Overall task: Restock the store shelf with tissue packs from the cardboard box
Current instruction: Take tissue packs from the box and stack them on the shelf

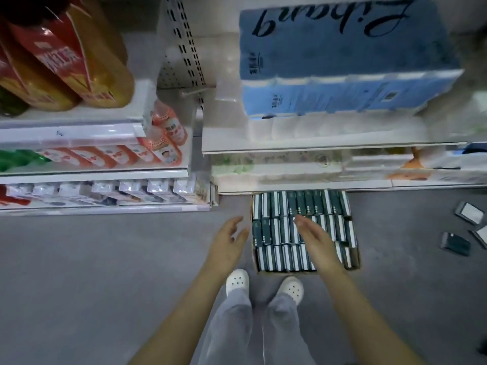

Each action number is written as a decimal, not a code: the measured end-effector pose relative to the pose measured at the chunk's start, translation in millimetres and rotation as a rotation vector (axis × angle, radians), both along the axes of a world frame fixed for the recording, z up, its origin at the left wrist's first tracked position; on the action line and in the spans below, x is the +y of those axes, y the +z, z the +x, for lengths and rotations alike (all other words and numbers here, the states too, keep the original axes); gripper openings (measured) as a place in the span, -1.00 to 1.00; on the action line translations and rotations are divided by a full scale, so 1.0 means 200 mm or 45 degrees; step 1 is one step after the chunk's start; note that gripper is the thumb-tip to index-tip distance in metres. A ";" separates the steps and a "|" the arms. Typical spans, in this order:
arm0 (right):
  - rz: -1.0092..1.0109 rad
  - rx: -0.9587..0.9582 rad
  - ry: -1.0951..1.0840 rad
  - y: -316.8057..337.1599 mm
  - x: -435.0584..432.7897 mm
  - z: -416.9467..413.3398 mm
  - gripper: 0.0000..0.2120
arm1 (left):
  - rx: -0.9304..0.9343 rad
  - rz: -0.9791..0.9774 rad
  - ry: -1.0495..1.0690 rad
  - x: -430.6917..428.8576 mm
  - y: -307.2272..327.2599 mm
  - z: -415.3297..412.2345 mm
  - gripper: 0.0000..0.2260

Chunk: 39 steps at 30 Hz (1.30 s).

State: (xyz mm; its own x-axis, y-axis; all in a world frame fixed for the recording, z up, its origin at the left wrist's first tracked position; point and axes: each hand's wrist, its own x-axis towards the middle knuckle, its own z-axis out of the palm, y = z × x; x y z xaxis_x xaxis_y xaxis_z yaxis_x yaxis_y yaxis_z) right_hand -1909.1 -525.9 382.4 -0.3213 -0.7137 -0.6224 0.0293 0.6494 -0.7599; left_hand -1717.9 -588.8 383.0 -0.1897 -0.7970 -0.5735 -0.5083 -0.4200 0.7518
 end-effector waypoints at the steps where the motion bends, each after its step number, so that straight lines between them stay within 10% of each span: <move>1: 0.050 -0.001 0.014 -0.08 0.01 0.01 -0.60 | -0.013 0.033 0.012 0.01 -0.07 0.01 -0.66; 19: 0.439 -0.050 0.475 -1.71 -0.02 0.22 -0.62 | -0.077 0.332 0.283 0.18 -1.54 0.06 -0.67; 39: 0.572 0.074 0.641 -1.94 -0.14 0.37 -0.53 | -0.048 0.384 0.295 0.15 -1.71 0.07 -0.67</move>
State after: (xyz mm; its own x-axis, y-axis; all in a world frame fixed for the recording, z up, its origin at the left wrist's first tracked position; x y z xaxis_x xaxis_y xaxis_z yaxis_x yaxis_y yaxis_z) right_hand -1835.2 -552.9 -5.1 -0.0592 -0.4610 -0.8854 -0.3919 0.8265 -0.4041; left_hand -1703.5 -558.0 40.4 0.0016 -0.6107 -0.7919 -0.3986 -0.7267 0.5595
